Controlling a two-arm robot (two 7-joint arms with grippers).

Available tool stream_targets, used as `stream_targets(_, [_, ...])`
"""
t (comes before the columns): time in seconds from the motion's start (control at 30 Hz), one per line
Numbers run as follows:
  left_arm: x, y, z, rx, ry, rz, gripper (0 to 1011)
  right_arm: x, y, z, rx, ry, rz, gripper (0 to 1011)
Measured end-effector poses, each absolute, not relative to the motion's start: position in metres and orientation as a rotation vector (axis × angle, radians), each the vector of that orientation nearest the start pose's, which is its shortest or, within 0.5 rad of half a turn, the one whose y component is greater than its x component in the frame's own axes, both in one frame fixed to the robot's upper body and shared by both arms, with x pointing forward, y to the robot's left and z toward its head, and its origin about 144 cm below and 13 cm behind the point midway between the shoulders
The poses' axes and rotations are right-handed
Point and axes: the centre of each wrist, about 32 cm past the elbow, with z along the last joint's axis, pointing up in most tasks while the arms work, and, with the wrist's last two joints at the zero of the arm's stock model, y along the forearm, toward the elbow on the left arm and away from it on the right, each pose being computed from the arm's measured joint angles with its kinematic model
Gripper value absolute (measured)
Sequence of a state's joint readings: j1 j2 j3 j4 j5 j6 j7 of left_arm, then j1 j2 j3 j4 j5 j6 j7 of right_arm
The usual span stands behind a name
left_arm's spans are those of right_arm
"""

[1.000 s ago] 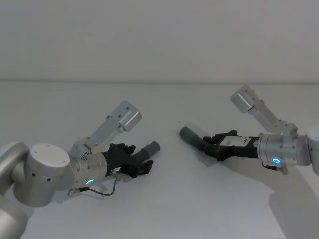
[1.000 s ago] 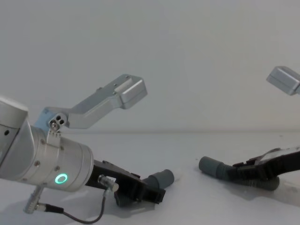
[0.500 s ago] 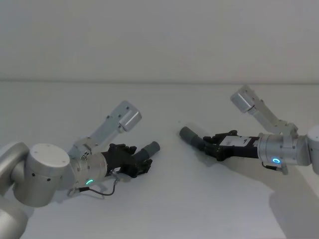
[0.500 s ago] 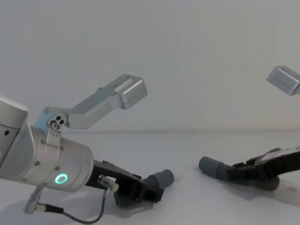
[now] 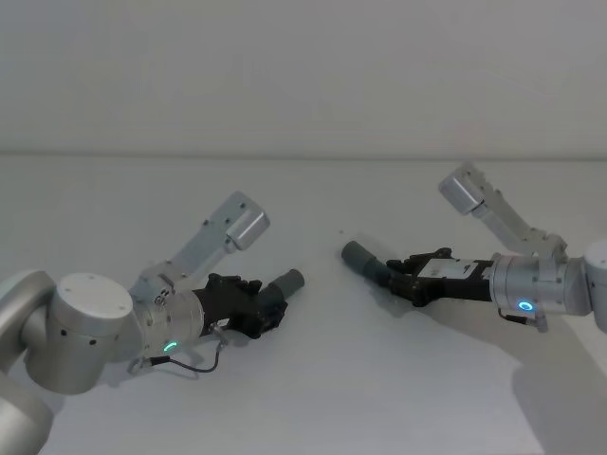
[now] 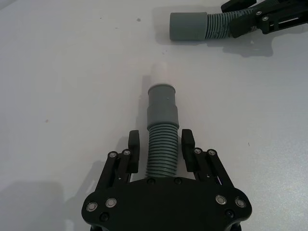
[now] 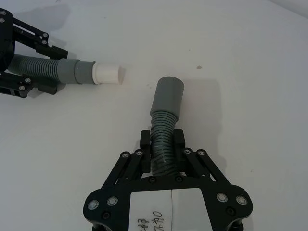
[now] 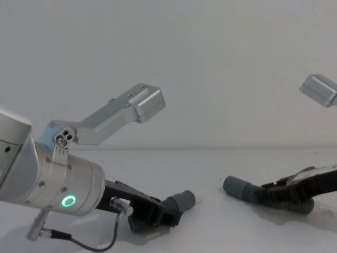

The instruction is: Use both hands to pick up one end of the pipe from the table, align the ends, and insert them.

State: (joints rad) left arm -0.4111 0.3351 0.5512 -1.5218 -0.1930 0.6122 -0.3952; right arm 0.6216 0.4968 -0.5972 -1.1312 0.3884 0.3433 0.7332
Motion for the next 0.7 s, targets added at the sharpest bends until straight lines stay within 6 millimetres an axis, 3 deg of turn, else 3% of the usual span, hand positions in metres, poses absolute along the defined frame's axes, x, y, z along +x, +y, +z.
stream_targets(0.7, [0.5282, 0.1706, 1.2230, 0.548, 0.108, 0.765, 381, 0.5963, -0.2899, 1.2058, -0.489, 0.186, -0.621, 267])
